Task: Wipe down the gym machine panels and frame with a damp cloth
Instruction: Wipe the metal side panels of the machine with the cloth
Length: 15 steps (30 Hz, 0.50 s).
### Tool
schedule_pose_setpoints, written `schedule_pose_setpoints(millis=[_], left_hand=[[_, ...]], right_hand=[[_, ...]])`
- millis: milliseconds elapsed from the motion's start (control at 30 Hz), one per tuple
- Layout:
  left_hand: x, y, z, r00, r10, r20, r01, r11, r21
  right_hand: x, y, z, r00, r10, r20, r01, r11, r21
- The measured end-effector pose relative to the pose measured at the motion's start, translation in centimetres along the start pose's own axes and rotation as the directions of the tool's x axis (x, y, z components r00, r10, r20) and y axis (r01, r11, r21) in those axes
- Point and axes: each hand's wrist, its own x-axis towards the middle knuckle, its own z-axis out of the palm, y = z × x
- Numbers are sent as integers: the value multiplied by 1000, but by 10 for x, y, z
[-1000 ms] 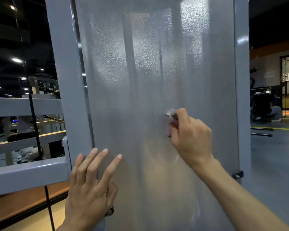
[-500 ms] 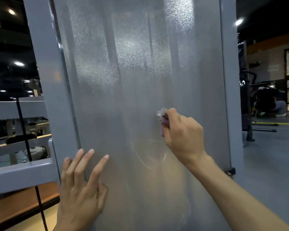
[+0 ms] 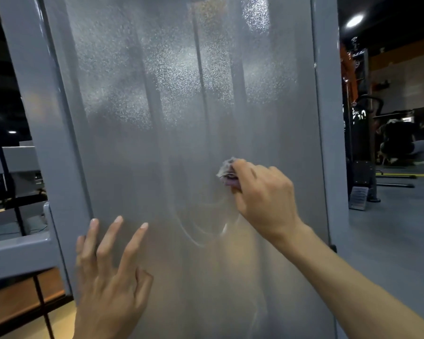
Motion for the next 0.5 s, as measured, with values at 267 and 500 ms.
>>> schedule_pose_setpoints(millis=[267,500], left_hand=[[-8,4,7,1000,4,14,-5,998,62],[-24,27,17,1000,18,3,-18,995,99]], right_hand=[[-13,60,-18,972,231,34,-233,971,56],[-13,63,-16,996,82,46,-84,996,41]])
